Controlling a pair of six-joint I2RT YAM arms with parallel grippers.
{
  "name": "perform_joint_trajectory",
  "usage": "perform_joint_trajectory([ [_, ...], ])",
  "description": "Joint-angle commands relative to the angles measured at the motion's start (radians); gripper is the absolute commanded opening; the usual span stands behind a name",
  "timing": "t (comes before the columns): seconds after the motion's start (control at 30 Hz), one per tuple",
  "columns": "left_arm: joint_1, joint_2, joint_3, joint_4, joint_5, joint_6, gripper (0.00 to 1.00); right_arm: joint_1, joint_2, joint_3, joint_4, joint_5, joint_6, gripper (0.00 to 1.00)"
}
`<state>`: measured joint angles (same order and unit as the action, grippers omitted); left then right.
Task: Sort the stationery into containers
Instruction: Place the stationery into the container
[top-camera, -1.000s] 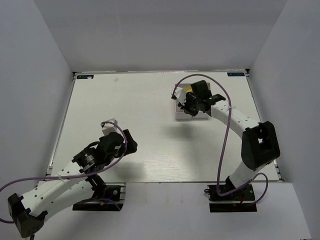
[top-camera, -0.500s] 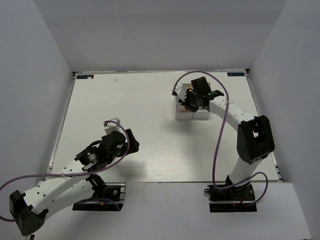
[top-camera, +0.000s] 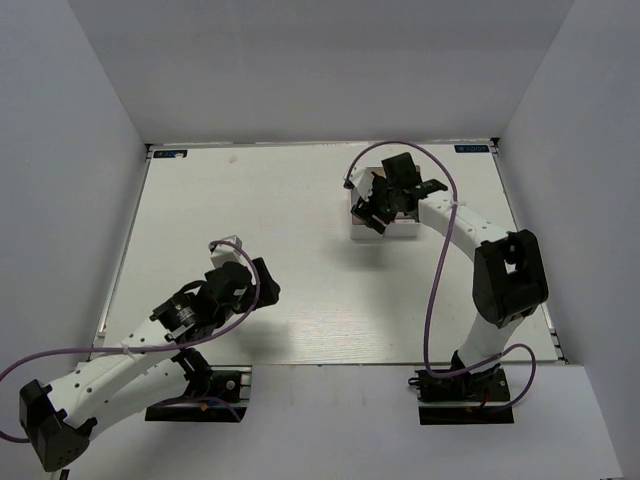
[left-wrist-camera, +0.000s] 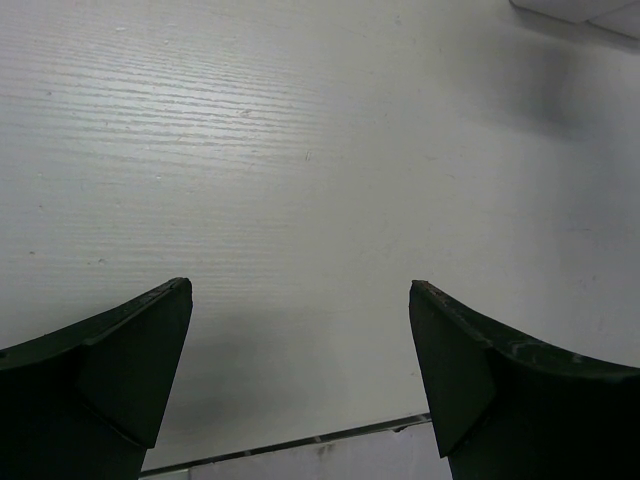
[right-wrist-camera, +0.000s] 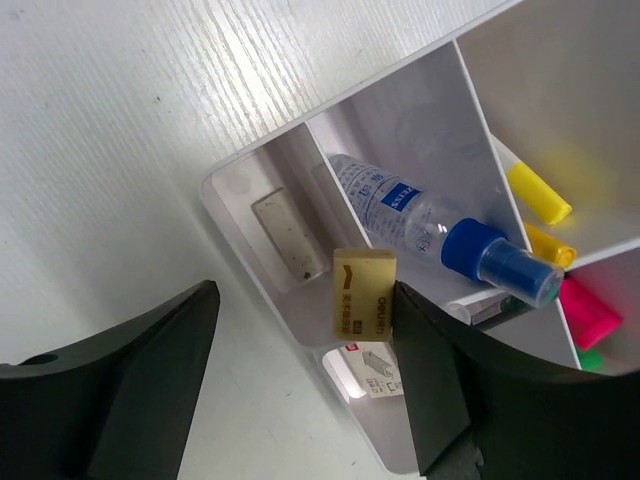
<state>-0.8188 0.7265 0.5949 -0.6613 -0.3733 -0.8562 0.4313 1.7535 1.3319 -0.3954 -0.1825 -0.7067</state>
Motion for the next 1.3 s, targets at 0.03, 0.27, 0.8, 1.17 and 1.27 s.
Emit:
perform_joint_trajectory([
  [0.03,0.003,0.016,-0.010,0.061,0.033,0.032,0.99,-0.012,-0.109,0.017,-0.003,-0.043,0.041,0.77],
  [0.27,0.003,0.057,0.000,0.085,0.045,0.051,0.99,-0.019,-0.137,-0.031,-0.011,-0.081,0.050,0.77],
  [0.8,0.003,0.002,0.000,0.042,0.045,0.042,0.99,-0.017,-0.080,-0.022,-0.008,-0.095,0.050,0.72],
  [1.17,0.003,0.031,0.000,0.089,0.082,0.062,0.99,-0.039,-0.192,-0.003,0.026,-0.077,0.291,0.90],
  [1.27,0.003,0.042,0.000,0.114,0.119,0.072,0.99,-0.058,-0.238,-0.029,0.036,-0.069,0.332,0.90],
])
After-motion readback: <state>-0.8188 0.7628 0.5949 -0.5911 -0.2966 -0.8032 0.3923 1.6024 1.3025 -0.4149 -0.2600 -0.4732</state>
